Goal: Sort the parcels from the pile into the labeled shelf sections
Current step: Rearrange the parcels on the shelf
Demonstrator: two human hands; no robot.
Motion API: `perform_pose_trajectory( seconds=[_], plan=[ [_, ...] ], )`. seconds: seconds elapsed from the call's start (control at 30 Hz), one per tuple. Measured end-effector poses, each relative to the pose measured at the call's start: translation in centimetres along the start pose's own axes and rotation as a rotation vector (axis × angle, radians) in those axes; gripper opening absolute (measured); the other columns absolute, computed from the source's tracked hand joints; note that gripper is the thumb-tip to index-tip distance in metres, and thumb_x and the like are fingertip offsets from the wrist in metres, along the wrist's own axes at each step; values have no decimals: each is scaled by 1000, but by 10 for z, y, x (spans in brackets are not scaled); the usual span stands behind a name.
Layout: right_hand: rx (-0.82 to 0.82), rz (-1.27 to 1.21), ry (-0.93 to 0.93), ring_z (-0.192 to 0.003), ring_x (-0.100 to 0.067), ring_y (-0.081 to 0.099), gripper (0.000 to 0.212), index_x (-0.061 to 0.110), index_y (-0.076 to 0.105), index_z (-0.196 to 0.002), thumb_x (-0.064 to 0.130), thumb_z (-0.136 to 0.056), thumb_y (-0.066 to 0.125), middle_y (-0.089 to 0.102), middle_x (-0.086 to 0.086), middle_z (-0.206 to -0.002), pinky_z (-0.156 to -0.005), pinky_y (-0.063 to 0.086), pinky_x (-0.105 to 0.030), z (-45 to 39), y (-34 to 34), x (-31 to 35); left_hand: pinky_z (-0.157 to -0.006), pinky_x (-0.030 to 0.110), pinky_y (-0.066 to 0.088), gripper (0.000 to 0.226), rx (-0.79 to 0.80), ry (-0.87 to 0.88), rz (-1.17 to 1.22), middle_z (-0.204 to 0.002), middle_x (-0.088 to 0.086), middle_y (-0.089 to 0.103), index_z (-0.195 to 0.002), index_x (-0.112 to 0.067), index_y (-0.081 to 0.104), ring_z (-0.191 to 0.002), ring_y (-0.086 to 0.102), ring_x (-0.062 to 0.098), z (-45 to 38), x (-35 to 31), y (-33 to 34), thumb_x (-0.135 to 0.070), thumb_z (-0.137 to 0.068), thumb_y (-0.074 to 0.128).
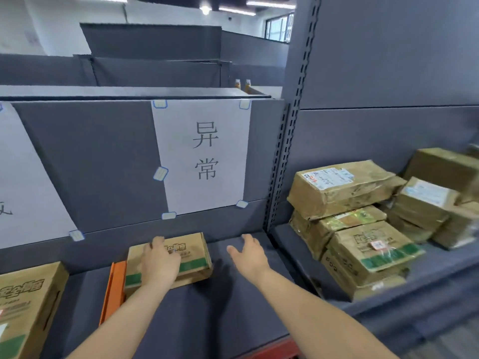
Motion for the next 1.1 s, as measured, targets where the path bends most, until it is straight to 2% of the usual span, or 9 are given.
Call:
perform_pose_trajectory(
  seconds=[0.3,0.43,0.63,0.73,0.83,0.9,0.97,1.03,1.1],
  plan=[
    [-123,-68,-24,-131,-23,43,53,17,36,-144,38,-97,49,41,-4,-146,-103,37,-34,23,-84,-34,-89,33,39,42,125,160,84,-143,11,39,-136,-10,44,-115,52,32,52,-101,52,-14,-94,47],
    [-162,-90,-60,-128,-22,47,49,18,40,-142,37,-97,49,47,-4,-142,-101,38,-33,38,-123,-54,-98,42,43,41,180,185,87,-141,9,40,-136,-12,44,-108,57,34,83,-139,79,-19,-95,48],
    [-242,-103,-69,-120,-24,53,42,14,47,-137,32,-98,49,55,-4,-135,-93,39,-28,64,-206,-100,-85,32,43,44,248,321,147,-141,11,43,-139,-10,42,-119,50,27,143,-202,126,-20,-97,48],
    [-258,-116,-39,-115,-26,55,40,14,47,-135,30,-98,49,56,-7,-132,-89,41,-30,75,-242,-131,-82,31,40,45,273,342,159,-141,10,44,-140,-12,41,-109,52,23,174,-226,148,-26,-98,48],
    [-267,-118,-35,-118,-24,54,43,15,45,-137,29,-98,51,55,-7,-134,-97,44,-35,84,-272,-161,-78,29,41,45,305,365,171,-144,7,42,-141,-13,40,-99,49,13,204,-247,170,-30,-99,47],
    [-275,-122,-33,-122,-22,52,46,16,43,-141,30,-98,51,53,-5,-138,-100,43,-34,90,-291,-179,-70,26,40,45,310,381,181,-142,6,44,-141,-13,40,-86,48,7,221,-263,181,-30,-99,47],
    [-273,-123,-38,-118,-19,52,46,17,42,-142,30,-99,50,51,-3,-139,-95,42,-31,95,-308,-195,-74,27,39,48,304,387,183,-144,7,43,-143,-13,38,-83,48,5,234,-277,190,-31,-99,47],
    [-272,-117,-41,-110,-16,52,47,19,40,-143,31,-99,49,49,-1,-141,-89,44,-30,97,-323,-208,-77,27,37,49,289,387,182,-145,6,42,-144,-13,38,-89,53,6,244,-290,196,-31,-99,47],
    [-278,-112,-45,-115,-17,52,47,19,39,-143,32,-99,49,48,-1,-142,-93,45,-34,97,-335,-218,-86,30,40,48,277,392,183,-144,6,43,-142,-14,39,-115,52,19,250,-300,201,-33,-99,48]
  ],
)
Point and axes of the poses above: each hand's wrist, its own z-axis away from the middle knuckle, its own y-axis out of the palm, x = y × z, the point moved 3 cm from there along -z, towards the middle knuckle
